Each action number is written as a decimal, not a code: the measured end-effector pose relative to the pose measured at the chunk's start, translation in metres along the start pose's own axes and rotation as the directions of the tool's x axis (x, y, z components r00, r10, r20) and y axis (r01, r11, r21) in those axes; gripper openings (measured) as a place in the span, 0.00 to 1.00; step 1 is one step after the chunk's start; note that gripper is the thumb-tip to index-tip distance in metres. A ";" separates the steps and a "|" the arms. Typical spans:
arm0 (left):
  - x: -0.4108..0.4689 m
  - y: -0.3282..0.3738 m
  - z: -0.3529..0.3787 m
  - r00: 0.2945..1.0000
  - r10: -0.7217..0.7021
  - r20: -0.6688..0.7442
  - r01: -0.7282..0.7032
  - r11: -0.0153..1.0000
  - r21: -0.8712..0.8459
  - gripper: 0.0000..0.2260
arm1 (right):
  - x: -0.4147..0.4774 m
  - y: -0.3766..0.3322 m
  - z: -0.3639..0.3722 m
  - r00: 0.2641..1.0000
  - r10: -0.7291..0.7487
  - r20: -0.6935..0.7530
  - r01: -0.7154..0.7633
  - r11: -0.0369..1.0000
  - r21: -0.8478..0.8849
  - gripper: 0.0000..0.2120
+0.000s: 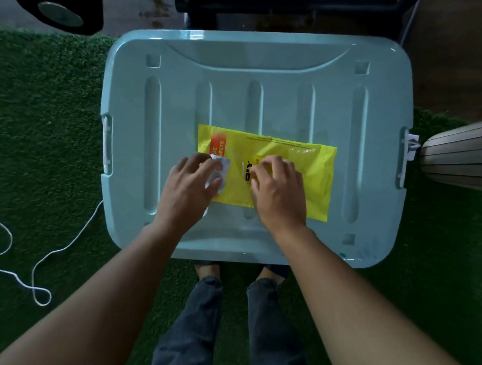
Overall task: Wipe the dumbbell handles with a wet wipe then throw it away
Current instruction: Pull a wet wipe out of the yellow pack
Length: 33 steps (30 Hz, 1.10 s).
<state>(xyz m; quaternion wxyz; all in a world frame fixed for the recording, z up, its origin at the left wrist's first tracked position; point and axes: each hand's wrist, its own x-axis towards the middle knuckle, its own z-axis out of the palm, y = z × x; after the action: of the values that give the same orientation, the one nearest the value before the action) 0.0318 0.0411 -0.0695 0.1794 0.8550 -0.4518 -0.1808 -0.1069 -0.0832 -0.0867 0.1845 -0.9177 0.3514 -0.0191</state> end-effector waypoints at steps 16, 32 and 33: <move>-0.004 -0.020 0.007 0.978 -0.003 0.210 0.028 0.993 -0.119 0.23 | -0.003 0.021 0.042 0.995 -0.072 -0.064 0.063 0.988 -0.138 0.19; 0.009 -0.004 -0.041 0.981 -0.001 0.192 0.036 0.983 -0.179 0.07 | 0.007 -0.019 -0.019 0.992 0.111 -0.052 -0.110 0.994 0.026 0.11; 0.010 -0.002 -0.048 0.981 0.002 0.192 0.034 0.983 -0.181 0.07 | 0.006 -0.021 -0.027 0.991 0.126 -0.052 -0.124 0.992 0.036 0.10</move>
<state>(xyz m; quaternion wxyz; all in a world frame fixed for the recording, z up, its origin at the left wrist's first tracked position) 0.0614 0.0405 -0.0303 0.2114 0.8171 -0.4415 -0.3045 -0.0935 -0.0813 -0.0546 0.1907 -0.8899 0.4126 -0.0379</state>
